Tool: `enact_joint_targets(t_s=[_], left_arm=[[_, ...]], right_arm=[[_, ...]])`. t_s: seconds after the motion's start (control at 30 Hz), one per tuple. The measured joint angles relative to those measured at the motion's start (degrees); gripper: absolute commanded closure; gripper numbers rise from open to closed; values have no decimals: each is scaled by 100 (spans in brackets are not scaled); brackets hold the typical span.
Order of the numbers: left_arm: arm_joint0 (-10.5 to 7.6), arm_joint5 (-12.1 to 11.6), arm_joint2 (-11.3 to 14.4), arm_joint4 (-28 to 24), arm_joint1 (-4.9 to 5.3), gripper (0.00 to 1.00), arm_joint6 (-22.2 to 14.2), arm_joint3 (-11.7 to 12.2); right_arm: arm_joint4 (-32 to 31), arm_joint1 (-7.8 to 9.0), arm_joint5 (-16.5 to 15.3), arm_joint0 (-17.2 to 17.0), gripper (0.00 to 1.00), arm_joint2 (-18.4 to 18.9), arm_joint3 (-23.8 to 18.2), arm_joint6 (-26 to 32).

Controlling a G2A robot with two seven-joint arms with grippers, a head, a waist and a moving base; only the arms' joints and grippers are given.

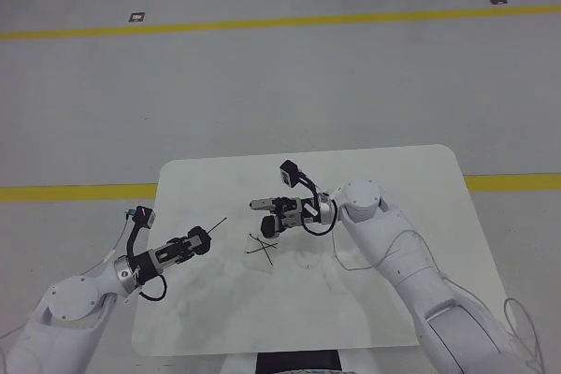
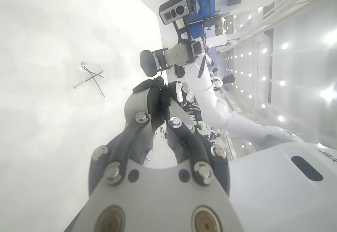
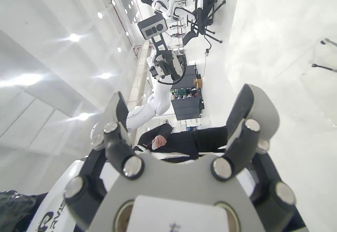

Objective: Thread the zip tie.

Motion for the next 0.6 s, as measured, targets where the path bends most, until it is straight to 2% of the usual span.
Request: enact_joint_targets(t_s=[0.27, 0.33, 0.4, 0.47, 0.6], left_arm=[[-47, 18, 80, 4, -6, 100, -31, 22], [-88, 2, 98, -86, 0, 100, -239, 89], [-121, -1, 77, -269, 10, 100, -593, 166], [-144, -1, 44, -458, 15, 100, -950, 257], [-200, 0, 20, -772, -2, 100, -1376, 449]], right_arm=[[-24, 2, 7, -22, 0, -1, -20, -33], [101, -6, 7, -112, 0, -1, -58, -44], [489, -12, -42, -131, 0, 10, 2, 219], [833, -30, -100, -85, 0, -17, 165, 502], [1311, -101, -169, 39, 0, -253, 462, 685]])
